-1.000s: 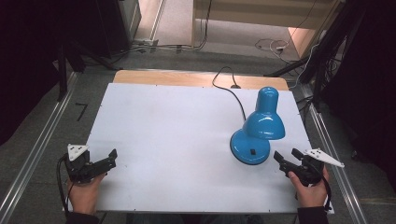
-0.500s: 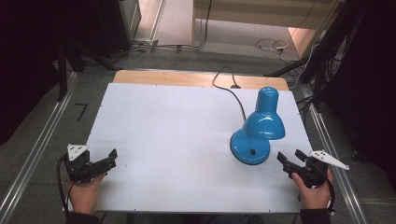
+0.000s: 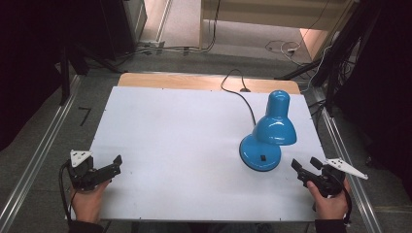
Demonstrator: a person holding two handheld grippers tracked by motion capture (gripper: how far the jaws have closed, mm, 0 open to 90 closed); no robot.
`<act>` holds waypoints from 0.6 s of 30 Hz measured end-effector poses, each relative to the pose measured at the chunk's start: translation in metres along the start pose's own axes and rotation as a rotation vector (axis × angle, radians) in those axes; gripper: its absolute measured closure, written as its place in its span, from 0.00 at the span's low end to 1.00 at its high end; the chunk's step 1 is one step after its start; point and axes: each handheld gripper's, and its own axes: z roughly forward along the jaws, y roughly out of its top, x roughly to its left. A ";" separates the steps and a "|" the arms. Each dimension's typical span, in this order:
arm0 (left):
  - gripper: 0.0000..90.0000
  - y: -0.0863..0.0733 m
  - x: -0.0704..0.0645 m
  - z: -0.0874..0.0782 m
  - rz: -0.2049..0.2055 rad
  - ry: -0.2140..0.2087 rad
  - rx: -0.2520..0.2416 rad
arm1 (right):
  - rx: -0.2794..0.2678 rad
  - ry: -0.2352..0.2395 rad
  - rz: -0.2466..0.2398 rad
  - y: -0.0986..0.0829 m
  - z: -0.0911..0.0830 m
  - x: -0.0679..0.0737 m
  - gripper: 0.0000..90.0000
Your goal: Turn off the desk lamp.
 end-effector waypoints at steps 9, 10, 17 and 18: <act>0.02 0.000 -0.002 -0.001 0.003 -0.006 -0.003 | -0.005 -0.006 0.006 -0.001 -0.003 -0.002 0.21; 0.02 0.000 -0.001 -0.001 0.003 -0.007 -0.002 | -0.004 -0.008 0.007 -0.001 -0.003 -0.002 0.21; 0.02 0.001 -0.001 -0.001 -0.004 -0.015 -0.008 | -0.001 -0.023 0.005 -0.002 -0.004 -0.003 0.21; 0.02 0.001 -0.001 -0.001 -0.003 -0.017 -0.007 | 0.000 -0.025 0.006 -0.002 -0.005 -0.004 0.21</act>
